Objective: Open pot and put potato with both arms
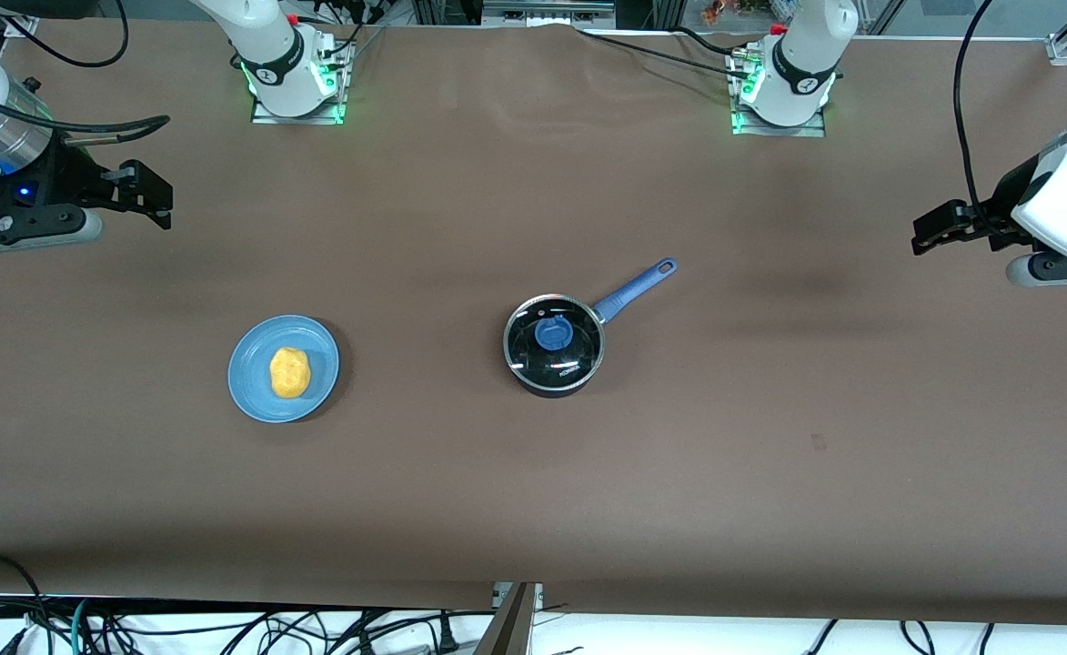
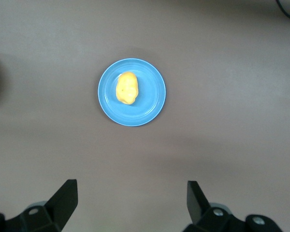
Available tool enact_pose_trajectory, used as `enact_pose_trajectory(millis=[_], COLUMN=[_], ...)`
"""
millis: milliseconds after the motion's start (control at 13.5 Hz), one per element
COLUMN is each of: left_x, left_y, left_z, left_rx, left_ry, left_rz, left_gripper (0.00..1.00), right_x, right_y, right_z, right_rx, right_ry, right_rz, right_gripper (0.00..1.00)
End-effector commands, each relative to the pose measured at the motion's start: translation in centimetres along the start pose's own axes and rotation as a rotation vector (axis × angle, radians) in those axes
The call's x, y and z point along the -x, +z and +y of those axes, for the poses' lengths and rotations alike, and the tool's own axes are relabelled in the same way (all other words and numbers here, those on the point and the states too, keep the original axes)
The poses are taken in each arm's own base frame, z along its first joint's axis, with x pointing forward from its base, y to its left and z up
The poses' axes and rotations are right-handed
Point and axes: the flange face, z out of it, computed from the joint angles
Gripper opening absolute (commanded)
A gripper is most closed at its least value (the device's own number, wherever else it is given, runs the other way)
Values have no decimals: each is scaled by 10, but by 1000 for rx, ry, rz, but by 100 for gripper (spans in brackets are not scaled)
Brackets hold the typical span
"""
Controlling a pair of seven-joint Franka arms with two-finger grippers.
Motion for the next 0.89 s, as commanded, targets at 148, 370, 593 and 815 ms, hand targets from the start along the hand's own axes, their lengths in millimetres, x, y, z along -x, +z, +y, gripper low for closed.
enact_pose_trajectory(millis=[148,370,593,815], left_x=[7,7,7,0], left_y=[-3,-2,4,35], left_z=[-6,-3,43,138], left_rx=[-10,-7,-9,7], left_ry=[3,6,0,-72], left_rz=[9,8,15,53], left_gripper=[100,100,100,100], right_x=[-1,-1,-1,-1], right_y=[-4,-4,-4,-4], right_z=[1,1,1,1], right_rx=[11,11,11,11], right_ry=[6,6,6,6], right_rz=[-5,-6,-6,-5], right_gripper=[100,100,100,100])
